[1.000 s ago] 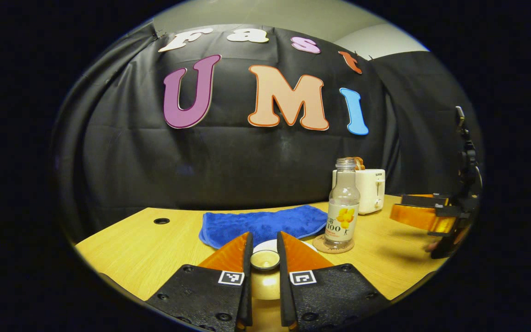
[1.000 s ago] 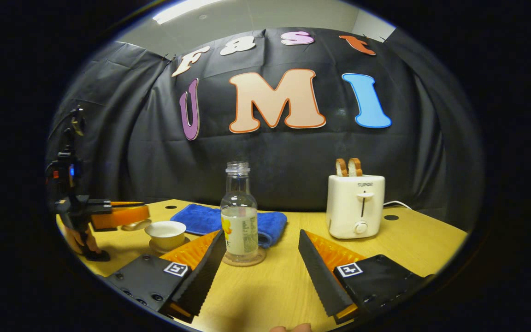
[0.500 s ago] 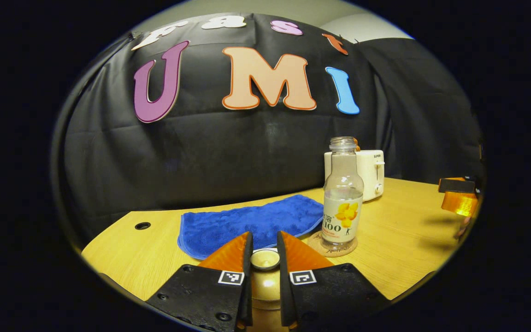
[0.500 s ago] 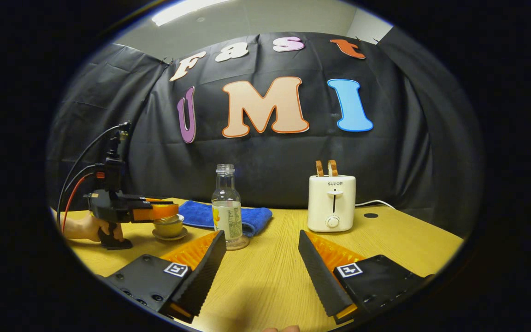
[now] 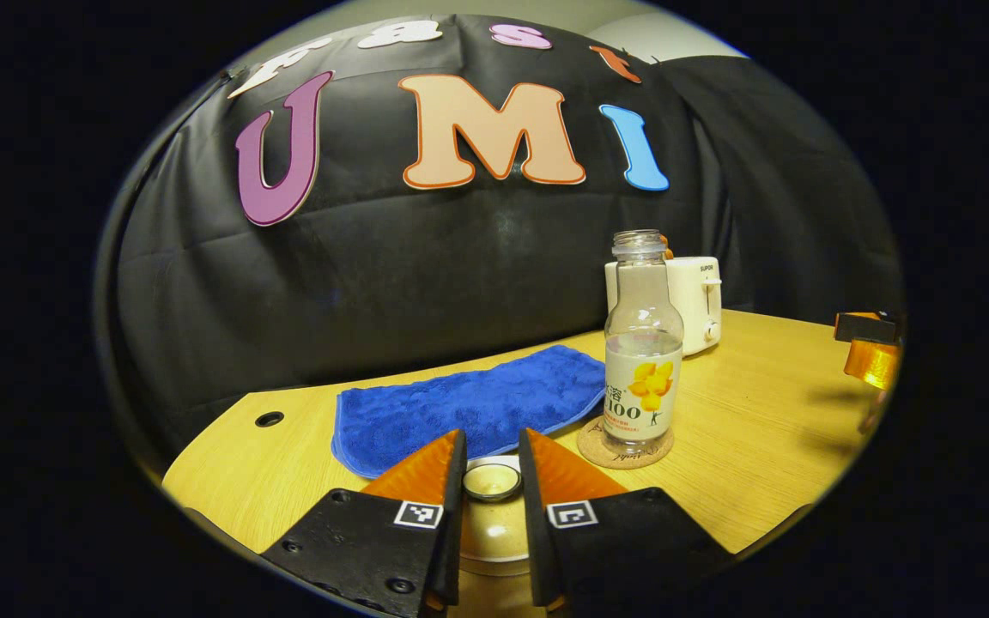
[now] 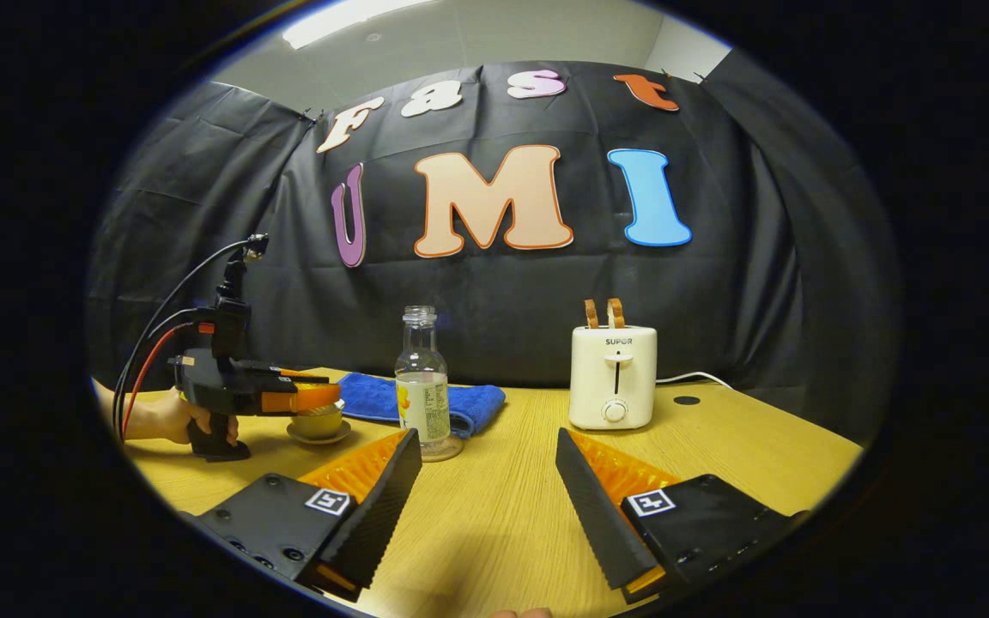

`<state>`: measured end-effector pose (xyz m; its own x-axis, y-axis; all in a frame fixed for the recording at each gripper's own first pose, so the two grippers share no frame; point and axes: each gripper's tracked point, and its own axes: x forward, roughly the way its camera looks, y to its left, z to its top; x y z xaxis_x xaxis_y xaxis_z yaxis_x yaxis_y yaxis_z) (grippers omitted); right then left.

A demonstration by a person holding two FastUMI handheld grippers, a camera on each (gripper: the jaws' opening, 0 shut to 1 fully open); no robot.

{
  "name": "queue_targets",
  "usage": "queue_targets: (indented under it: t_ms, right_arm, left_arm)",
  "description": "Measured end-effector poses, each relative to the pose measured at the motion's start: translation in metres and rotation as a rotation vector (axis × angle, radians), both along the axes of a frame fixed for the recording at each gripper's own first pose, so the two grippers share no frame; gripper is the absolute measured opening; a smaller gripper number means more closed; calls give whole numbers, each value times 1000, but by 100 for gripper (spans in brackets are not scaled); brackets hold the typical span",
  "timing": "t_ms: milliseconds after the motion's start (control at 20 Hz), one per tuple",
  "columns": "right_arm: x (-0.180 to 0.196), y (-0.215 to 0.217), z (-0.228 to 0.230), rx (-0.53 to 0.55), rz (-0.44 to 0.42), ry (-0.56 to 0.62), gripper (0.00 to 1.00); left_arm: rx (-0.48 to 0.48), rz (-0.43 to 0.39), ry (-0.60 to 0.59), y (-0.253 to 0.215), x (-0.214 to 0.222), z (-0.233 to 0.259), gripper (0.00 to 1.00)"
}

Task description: Open the teacup lid with one hand, grasp the water bottle and pour water into the teacup with the other hand; after pouring, place the water bottle on the coaster and then close the teacup lid.

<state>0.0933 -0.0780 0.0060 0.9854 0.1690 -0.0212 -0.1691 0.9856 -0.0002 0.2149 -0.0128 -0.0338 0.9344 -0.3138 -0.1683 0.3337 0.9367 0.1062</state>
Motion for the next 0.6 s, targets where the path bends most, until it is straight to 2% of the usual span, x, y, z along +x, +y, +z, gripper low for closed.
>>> queue_targets:
  t_ms: [50, 100, 150, 200, 300, 350, 400, 600]
  right_arm:
    - [0, 0, -1, 0, 1, 0, 96]
    - [-1, -1, 0, 0, -1, 0, 99]
    - [-1, -2, 0, 0, -6, 0, 96]
    - [-1, -3, 0, 0, -10, -1, 99]
    - [-2, -5, 0, -1, -15, -1, 96]
    - [-2, -6, 0, -2, -22, -1, 99]
    - [-2, -8, 1, -1, -31, -2, 99]
    - [-12, -11, 1, -3, -58, -1, 100]
  left_arm:
    - [-5, -2, -4, 0, -1, 0, 36]
    - [-11, 0, -6, 1, -2, 2, 42]
    - [-17, 8, -13, 3, -1, 3, 51]
    - [-25, 18, -19, 6, -2, 5, 63]
    - [-44, 35, -48, 10, -8, 12, 84]
    - [-53, 53, -72, 13, -10, 14, 94]
    - [-57, 65, -90, 15, -15, 17, 98]
    - [-91, 117, -132, 26, -55, 25, 96]
